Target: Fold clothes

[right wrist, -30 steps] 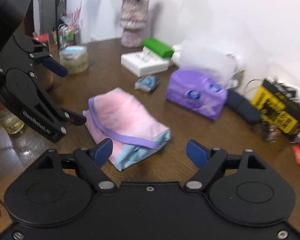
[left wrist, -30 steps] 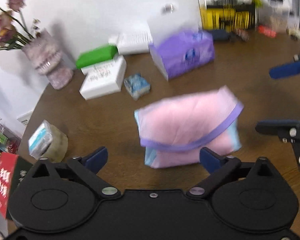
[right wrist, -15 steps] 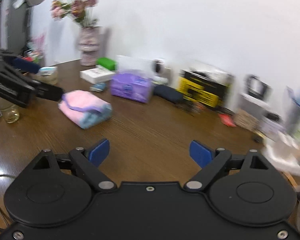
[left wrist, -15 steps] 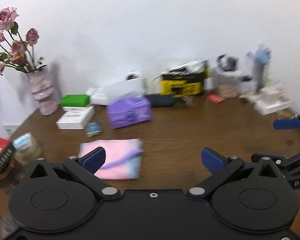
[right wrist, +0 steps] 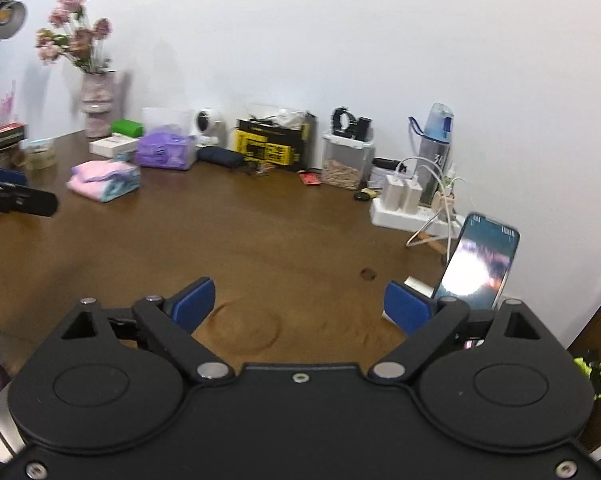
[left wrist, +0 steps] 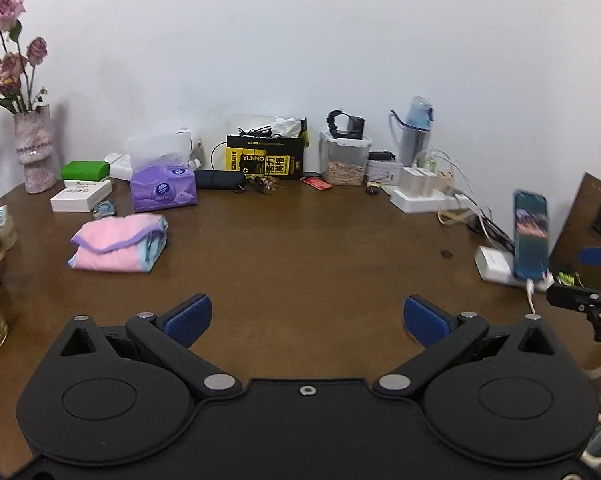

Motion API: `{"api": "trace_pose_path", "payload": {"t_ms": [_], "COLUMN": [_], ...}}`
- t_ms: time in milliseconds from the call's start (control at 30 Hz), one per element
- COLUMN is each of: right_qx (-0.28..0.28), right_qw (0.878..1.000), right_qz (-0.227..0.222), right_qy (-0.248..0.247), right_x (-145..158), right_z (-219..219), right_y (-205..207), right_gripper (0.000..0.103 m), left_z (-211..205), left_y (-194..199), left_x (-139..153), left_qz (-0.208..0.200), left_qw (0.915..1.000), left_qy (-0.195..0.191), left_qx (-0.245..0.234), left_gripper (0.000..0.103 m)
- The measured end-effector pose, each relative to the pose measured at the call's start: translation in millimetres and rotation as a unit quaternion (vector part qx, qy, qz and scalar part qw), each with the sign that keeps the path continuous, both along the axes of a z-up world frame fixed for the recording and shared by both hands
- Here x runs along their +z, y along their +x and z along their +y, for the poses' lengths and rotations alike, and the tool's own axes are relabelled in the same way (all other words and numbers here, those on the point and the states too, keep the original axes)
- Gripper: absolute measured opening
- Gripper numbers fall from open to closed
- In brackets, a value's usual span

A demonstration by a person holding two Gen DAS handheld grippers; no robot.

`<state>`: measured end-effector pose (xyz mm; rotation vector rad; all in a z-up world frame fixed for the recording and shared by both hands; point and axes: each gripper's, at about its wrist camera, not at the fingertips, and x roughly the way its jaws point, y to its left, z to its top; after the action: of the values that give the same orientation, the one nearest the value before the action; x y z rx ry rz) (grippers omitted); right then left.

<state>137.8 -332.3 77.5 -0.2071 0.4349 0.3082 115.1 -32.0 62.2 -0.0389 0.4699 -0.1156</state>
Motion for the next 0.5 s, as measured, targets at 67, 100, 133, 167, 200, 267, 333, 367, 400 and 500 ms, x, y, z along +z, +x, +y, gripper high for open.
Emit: {"api": "trace_pose_path", "payload": {"t_ms": [67,100,133,167,200,267,333,367,400,500], "right_qx": [0.013,0.015,0.017,0.019,0.018,0.001,-0.017,-0.024,-0.031,-0.047], "right_qw": [1.0,1.0,1.0,1.0,1.0,1.0,0.997,0.995,0.993,0.991], "right_qz": [-0.007,-0.006,-0.005,-0.002,-0.004,-0.013,-0.014,-0.013,-0.012,-0.009], "right_qy": [0.004,0.008,0.01,0.01,0.008,0.027,0.073,0.095,0.111,0.127], "right_x": [-6.9,-9.5,-12.5,-16.0,-17.4,-17.8,-22.6,-26.5,-32.1,-47.5], "right_z": [5.9,8.4,11.9,17.8,22.5,28.2,31.6,33.7,36.5,44.9], "right_y": [-31.8,-41.7,-52.5,-64.2,-72.4,-89.5,-107.7,-116.7,-125.8,-148.7], "right_gripper": [0.095,0.095,0.095,0.095,0.095,0.095,0.097,0.097,0.097,0.097], "left_z": [0.8,0.5,0.3,-0.2,-0.8,-1.8,-0.3,2.0,4.9,9.7], "left_y": [-19.4,-34.1,-41.7,-53.1,-65.4,-82.9,-98.8,-107.4,-115.1,-126.6], "left_x": [-6.4,-11.1,-12.7,-15.3,-18.2,-21.5,-23.5,-24.1,-24.4,-24.4], "left_qz": [-0.006,-0.01,-0.013,-0.021,-0.03,-0.04,-0.046,-0.047,-0.049,-0.05], "left_qw": [0.9999,0.9996,0.9994,0.9988,0.998,0.9968,0.9961,0.996,0.996,0.9958], "left_qy": [0.008,0.017,0.024,0.034,0.044,0.054,0.051,0.045,0.041,0.041], "left_qx": [0.011,0.02,0.023,0.028,0.034,0.044,0.057,0.061,0.062,0.065], "left_gripper": [0.103,0.103,0.103,0.103,0.103,0.103,0.103,0.103,0.103,0.103]}}
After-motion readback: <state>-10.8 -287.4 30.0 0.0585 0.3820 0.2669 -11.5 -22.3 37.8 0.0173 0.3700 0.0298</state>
